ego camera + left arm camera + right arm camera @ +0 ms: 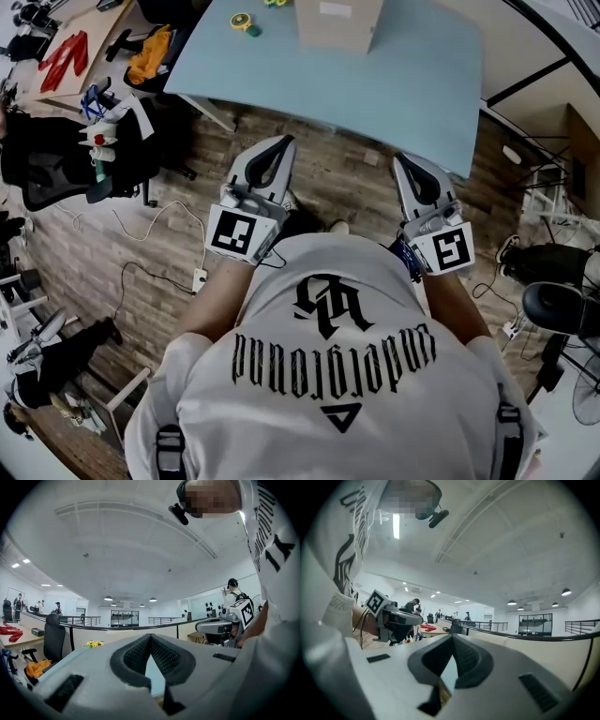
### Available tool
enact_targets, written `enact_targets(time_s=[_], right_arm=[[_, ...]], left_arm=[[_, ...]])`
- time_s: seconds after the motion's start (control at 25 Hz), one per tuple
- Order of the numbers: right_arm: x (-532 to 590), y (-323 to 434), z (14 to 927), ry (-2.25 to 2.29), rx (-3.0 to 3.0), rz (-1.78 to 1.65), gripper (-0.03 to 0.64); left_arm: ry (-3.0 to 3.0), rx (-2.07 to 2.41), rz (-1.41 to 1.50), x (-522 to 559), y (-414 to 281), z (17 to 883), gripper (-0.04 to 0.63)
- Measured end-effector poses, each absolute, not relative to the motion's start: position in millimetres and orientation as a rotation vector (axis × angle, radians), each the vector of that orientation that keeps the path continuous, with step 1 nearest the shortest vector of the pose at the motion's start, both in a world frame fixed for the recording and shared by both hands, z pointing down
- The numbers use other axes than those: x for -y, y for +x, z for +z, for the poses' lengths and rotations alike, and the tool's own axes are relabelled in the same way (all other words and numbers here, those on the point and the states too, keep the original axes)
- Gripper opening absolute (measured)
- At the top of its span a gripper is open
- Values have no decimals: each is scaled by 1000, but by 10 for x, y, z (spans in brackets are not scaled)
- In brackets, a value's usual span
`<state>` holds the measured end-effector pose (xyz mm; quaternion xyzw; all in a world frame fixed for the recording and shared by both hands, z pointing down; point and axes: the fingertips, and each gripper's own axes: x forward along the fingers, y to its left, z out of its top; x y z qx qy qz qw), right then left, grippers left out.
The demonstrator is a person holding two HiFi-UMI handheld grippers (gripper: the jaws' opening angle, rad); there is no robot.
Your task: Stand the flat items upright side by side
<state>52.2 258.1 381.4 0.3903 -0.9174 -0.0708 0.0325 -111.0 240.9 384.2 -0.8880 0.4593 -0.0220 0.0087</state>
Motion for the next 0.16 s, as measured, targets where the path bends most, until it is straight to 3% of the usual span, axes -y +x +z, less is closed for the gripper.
enact_targets(time_s=[0.16], right_arm=[[-2600, 452, 3843, 1177, 2832, -222, 5]], left_arm=[[-2770, -1437, -74, -2433, -1126, 3812, -2]])
